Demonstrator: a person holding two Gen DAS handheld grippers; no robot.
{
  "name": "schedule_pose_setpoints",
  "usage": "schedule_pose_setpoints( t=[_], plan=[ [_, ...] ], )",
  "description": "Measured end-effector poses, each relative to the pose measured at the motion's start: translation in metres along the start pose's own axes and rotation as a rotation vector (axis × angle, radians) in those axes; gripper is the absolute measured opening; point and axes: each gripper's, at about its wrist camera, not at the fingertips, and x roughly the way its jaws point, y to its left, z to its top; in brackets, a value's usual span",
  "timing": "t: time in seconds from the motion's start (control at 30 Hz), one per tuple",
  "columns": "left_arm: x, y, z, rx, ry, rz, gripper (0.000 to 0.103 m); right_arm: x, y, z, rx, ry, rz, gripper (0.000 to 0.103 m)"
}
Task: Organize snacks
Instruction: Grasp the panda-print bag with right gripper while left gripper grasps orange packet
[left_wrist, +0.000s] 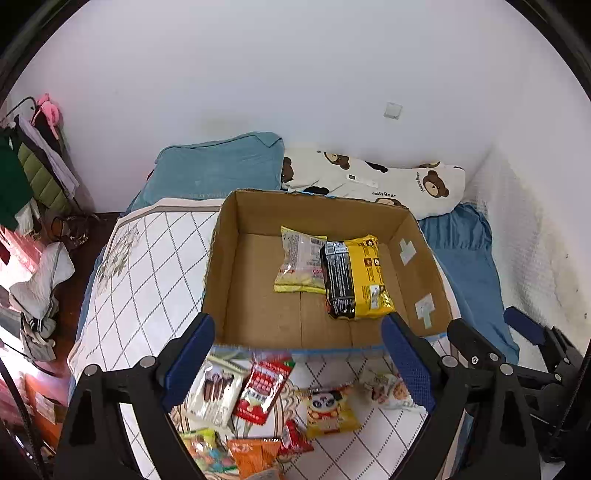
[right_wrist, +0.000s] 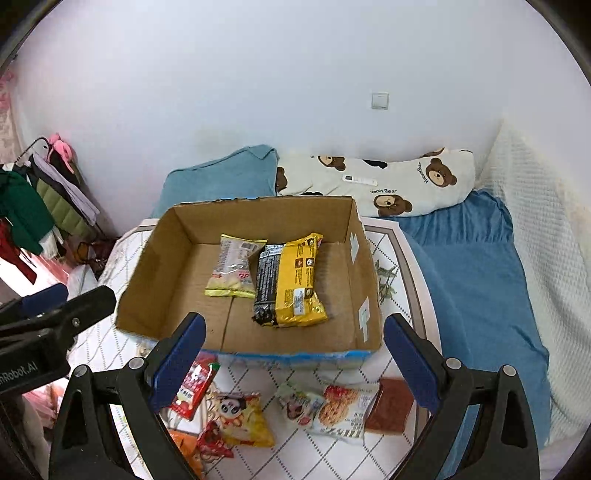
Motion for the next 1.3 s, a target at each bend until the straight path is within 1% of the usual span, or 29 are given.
schedule_pose_setpoints(
  t=[0.1,0.17,0.23,0.3,0.37,0.4,0.47,0.53,0.57,0.6,0.63,0.67,0.7,0.73,0.77,0.83,0.87,0.93,0.97,1.0,1.1,1.17,1.2,1.3],
  plan=[
    [-0.005,0.008,-0.012,-0.021,0.015,0.005,0.092,-0.005,-0.003,-0.015,0.032,0.034,0.041,0.099],
    [-0.004,0.017,-0.028,-0.031,0.043,0.024,0.092,0.000,-0.004,-0.029,0.050,0.080,0.074,0.099],
    [0.003,0.028,-0.047,-0.036,0.088,0.047,0.092,0.011,-0.004,-0.046,0.067,0.134,0.099,0.099],
    [0.017,0.040,-0.072,-0.042,0.160,0.080,0.092,0.029,-0.004,-0.068,0.082,0.204,0.124,0.099],
    [0.038,0.053,-0.104,-0.057,0.265,0.100,0.092,0.046,-0.003,-0.084,0.098,0.259,0.149,0.099],
    [0.050,0.058,-0.118,-0.069,0.318,0.101,0.092,0.057,-0.002,-0.094,0.102,0.292,0.163,0.099],
    [0.077,0.064,-0.149,-0.087,0.435,0.088,0.092,0.070,0.000,-0.108,0.104,0.328,0.175,0.099],
    [0.101,0.064,-0.172,-0.101,0.515,0.083,0.092,0.085,0.003,-0.122,0.104,0.370,0.191,0.099],
    [0.116,0.063,-0.185,-0.105,0.560,0.081,0.092,0.091,0.005,-0.127,0.102,0.383,0.197,0.096],
    [0.126,0.061,-0.193,-0.108,0.582,0.084,0.092,0.097,0.006,-0.131,0.099,0.393,0.198,0.093],
    [0.136,0.060,-0.200,-0.107,0.600,0.093,0.091,0.104,0.007,-0.134,0.091,0.403,0.201,0.091],
    [0.146,0.058,-0.206,-0.107,0.617,0.099,0.082,0.112,0.008,-0.136,0.083,0.413,0.200,0.091],
    [0.155,0.057,-0.211,-0.106,0.629,0.107,0.075,0.118,0.010,-0.137,0.078,0.415,0.196,0.091],
    [0.162,0.057,-0.215,-0.106,0.638,0.118,0.059,0.125,0.013,-0.136,0.068,0.415,0.189,0.091],
    [0.167,0.057,-0.218,-0.119,0.640,0.111,0.051,0.133,0.018,-0.136,0.052,0.418,0.181,0.091],
    [0.167,0.060,-0.220,-0.143,0.615,0.106,0.050,0.148,0.032,-0.136,0.024,0.422,0.172,0.090],
    [0.166,0.061,-0.221,-0.149,0.605,0.104,0.050,0.157,0.040,-0.137,0.009,0.429,0.164,0.087],
    [0.163,0.064,-0.220,-0.151,0.592,0.108,0.049,0.176,0.058,-0.142,-0.039,0.455,0.143,0.067],
    [0.161,0.066,-0.219,-0.152,0.584,0.105,0.049,0.184,0.066,-0.146,-0.064,0.475,0.128,0.058],
    [0.160,0.067,-0.220,-0.153,0.582,0.097,0.049,0.189,0.071,-0.150,-0.080,0.479,0.096,0.056],
    [0.156,0.071,-0.221,-0.154,0.571,0.066,0.048,0.183,0.074,-0.154,-0.093,0.464,0.062,0.050],
    [0.150,0.069,-0.227,-0.136,0.577,0.032,0.043,0.170,0.068,-0.161,-0.071,0.491,0.040,0.050],
    [0.145,0.076,-0.228,-0.134,0.583,0.013,0.042,0.163,0.063,-0.166,-0.058,0.502,0.041,0.050],
    [0.132,0.071,-0.244,-0.089,0.606,-0.036,0.042,0.141,0.046,-0.191,-0.009,0.556,0.026,0.050]
  ],
)
